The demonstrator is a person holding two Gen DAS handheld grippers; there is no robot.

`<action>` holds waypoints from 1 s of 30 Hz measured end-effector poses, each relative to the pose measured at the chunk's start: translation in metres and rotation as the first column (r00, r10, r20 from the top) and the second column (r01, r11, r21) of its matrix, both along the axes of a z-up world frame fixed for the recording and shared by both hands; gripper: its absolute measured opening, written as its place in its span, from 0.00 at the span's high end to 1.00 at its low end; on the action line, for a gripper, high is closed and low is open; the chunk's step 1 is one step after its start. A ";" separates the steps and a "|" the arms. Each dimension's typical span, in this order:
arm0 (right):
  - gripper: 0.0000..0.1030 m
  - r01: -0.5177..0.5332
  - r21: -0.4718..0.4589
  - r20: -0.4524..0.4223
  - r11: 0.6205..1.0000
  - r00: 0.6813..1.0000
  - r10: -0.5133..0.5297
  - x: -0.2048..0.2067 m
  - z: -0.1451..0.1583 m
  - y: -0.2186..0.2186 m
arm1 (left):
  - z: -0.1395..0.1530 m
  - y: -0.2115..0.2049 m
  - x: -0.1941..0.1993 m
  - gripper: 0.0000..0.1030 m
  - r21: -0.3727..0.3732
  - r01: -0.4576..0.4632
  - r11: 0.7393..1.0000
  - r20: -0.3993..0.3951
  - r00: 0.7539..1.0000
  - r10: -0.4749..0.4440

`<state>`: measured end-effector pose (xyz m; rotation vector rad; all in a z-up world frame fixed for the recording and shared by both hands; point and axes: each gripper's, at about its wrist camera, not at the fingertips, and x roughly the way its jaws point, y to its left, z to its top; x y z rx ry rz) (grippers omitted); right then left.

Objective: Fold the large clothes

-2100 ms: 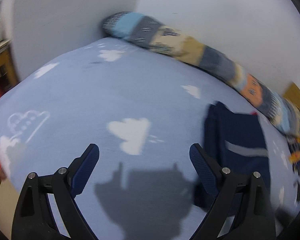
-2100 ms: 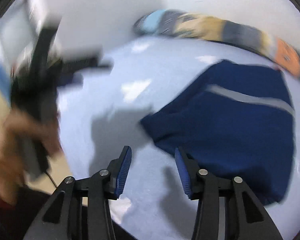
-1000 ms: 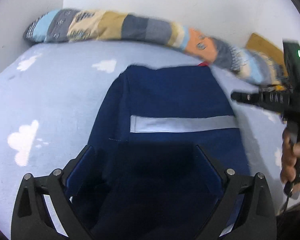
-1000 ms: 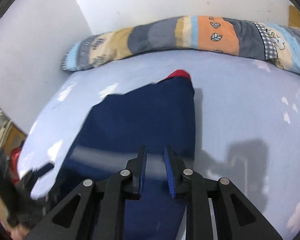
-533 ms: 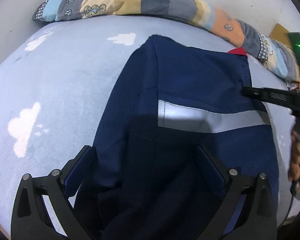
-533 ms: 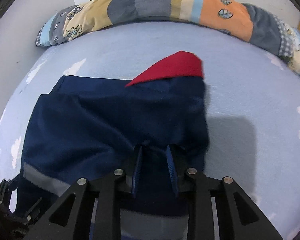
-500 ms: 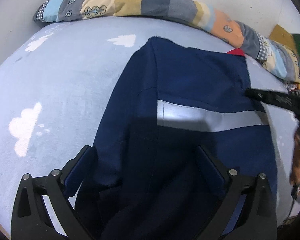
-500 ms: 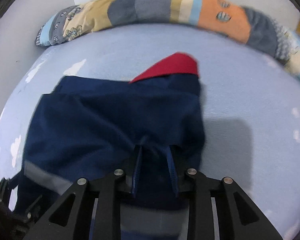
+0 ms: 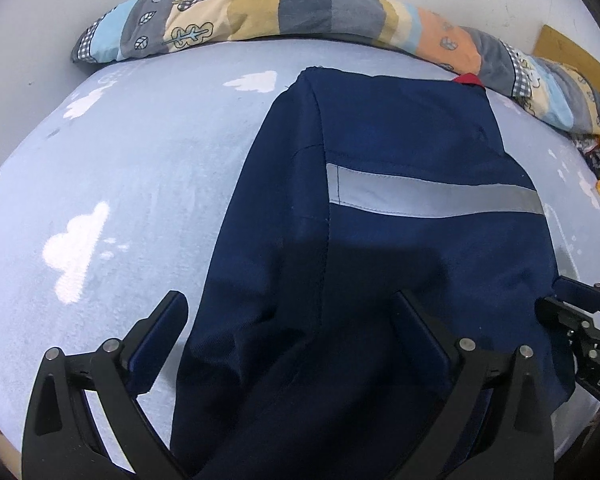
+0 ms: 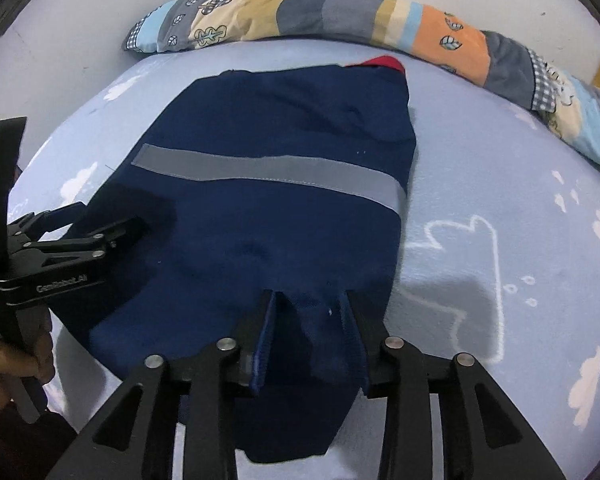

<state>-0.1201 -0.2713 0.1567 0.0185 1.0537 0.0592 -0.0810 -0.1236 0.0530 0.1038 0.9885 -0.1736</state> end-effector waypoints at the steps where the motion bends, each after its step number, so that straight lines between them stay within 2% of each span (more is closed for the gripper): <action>1: 0.63 -0.010 0.013 -0.008 1.000 1.000 0.010 0.001 -0.005 -0.001 | 0.000 -0.001 0.000 0.00 0.006 0.003 1.000 0.003 1.000 -0.003; 4: 0.63 -0.013 0.042 -0.020 0.999 1.000 0.014 0.003 -0.009 -0.005 | -0.001 -0.003 0.001 0.00 0.015 0.006 1.000 0.010 1.000 -0.006; 8: 0.62 -0.022 0.032 -0.013 0.999 1.000 0.023 0.000 -0.008 -0.002 | -0.002 -0.004 0.002 0.00 0.016 0.001 1.000 0.015 1.000 -0.001; 12: 0.62 -0.003 0.083 -0.017 0.997 1.000 0.004 -0.002 0.005 -0.008 | -0.002 -0.004 0.002 0.00 0.015 0.003 1.000 0.020 1.000 -0.003; 18: 0.62 -0.062 0.115 0.007 0.991 0.998 0.061 -0.022 0.029 0.000 | -0.002 -0.004 0.000 0.00 0.015 0.000 1.000 0.026 1.000 0.000; 21: 0.65 -0.086 0.158 -0.024 0.984 0.996 0.091 -0.027 0.025 0.007 | -0.002 -0.004 -0.001 0.00 0.018 -0.001 1.000 0.029 1.000 0.000; 24: 0.65 -0.108 0.110 -0.051 0.988 0.992 0.114 -0.028 0.016 0.016 | -0.002 -0.005 -0.002 0.00 0.021 -0.001 1.000 0.029 1.000 0.001; 30: 0.63 -0.113 0.087 -0.087 0.990 0.989 0.121 -0.025 -0.002 0.021 | -0.002 -0.006 -0.003 0.00 0.023 -0.001 1.000 0.031 1.000 0.000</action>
